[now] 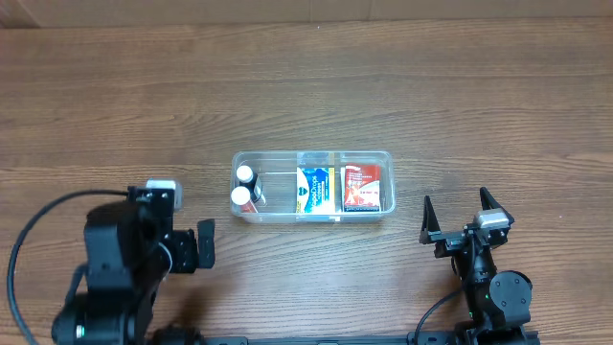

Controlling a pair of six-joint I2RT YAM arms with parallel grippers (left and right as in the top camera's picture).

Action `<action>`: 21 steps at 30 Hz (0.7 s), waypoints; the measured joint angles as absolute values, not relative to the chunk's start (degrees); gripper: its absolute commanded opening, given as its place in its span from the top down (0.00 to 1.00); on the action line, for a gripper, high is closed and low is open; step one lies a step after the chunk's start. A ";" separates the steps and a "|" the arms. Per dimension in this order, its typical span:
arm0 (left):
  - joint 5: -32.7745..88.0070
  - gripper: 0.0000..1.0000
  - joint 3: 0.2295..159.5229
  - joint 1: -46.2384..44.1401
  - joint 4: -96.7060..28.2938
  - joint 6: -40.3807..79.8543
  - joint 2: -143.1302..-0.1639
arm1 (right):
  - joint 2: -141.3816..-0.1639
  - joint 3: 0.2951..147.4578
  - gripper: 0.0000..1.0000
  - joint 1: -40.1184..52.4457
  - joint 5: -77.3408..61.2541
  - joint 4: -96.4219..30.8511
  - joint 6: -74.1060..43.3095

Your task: Pack container

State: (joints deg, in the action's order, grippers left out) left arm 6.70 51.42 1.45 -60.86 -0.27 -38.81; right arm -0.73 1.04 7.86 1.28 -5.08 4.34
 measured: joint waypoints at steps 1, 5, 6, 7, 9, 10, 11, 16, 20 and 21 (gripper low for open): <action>6.70 0.00 50.04 1.45 -59.70 -0.27 -36.80 | -0.73 1.04 0.01 7.86 1.28 -5.10 4.32; 6.72 0.00 41.93 1.45 -54.52 -0.32 -28.99 | -0.73 1.04 0.00 7.88 1.30 -5.10 4.43; 6.76 0.00 38.85 1.45 -52.77 -0.27 -26.52 | -0.73 1.04 0.00 7.86 1.28 -5.17 4.47; 6.76 0.00 35.16 1.45 -49.91 -0.16 -23.83 | -0.73 1.04 0.00 7.88 1.30 -5.17 4.49; 6.90 0.00 27.92 1.45 -44.73 0.27 -18.87 | -0.73 1.04 0.00 7.86 1.28 -5.13 4.49; 6.92 0.00 24.05 1.45 -39.77 0.75 -16.38 | -0.73 1.04 0.00 7.86 1.26 -5.10 4.54; 7.01 0.00 20.99 1.45 -36.53 1.15 -14.37 | -0.73 1.04 0.00 7.86 1.26 -5.10 4.51; 6.55 0.00 8.75 1.45 -8.27 1.26 -7.03 | -0.73 1.04 0.00 7.88 1.28 -5.13 4.51; 5.17 0.00 2.35 1.45 7.81 -0.82 -5.04 | -0.73 1.04 0.00 7.88 1.26 -5.10 4.51; 4.84 0.00 1.76 1.45 7.79 -1.41 -4.71 | -0.73 1.04 0.00 7.86 1.28 -5.15 4.51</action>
